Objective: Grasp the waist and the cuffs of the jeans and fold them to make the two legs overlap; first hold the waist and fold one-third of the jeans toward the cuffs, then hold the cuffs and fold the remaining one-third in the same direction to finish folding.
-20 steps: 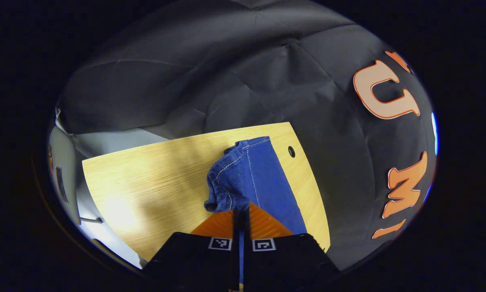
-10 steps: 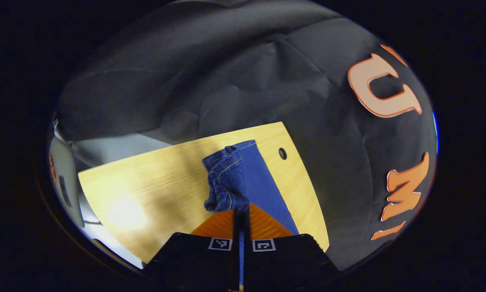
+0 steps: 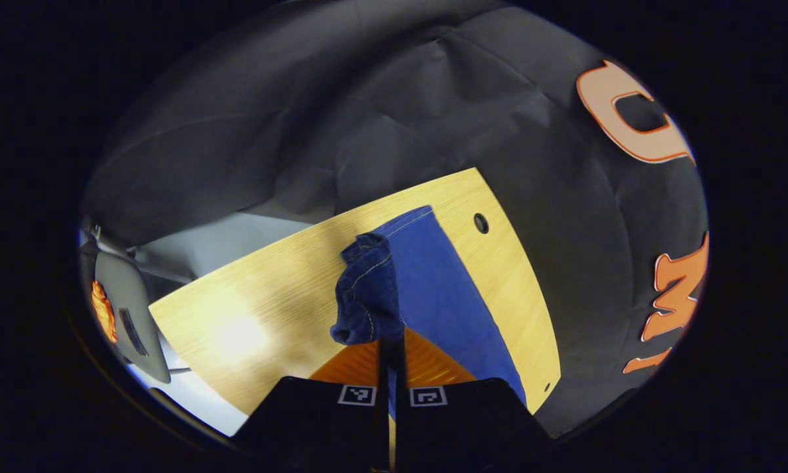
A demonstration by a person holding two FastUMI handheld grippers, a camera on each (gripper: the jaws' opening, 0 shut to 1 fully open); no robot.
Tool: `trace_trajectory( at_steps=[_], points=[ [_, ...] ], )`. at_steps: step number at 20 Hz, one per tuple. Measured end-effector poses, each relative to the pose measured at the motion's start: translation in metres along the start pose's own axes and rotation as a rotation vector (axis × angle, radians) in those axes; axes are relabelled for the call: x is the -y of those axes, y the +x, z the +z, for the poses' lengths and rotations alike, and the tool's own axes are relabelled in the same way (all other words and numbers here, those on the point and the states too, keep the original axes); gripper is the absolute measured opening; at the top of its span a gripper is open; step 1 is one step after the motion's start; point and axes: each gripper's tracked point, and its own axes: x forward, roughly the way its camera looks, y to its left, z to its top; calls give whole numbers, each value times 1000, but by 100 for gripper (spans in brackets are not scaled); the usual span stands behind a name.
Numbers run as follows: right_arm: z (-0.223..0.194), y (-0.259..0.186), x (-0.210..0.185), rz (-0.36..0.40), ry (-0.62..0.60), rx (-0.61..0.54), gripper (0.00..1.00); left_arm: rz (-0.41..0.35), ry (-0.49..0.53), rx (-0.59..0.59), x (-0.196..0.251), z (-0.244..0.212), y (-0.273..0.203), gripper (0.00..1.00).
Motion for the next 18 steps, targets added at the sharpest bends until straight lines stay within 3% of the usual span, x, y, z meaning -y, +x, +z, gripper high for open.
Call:
trace_trajectory(
  at_steps=[8, 12, 15, 18],
  points=[
    [8, 38, -26, -24, 58, -45, 10, 107, -39, -65, 27, 23, 55, 4],
    [14, 66, -42, -65, 80, -68, 10, 112, 84, -96, 61, 42, 94, 4],
    [22, 84, -51, -84, 90, -84, 10, 100, 256, -135, 78, 46, 115, 4],
    [26, 98, -61, -106, 93, -103, 9, 49, 362, -151, 98, 55, 129, 4]
  ],
)
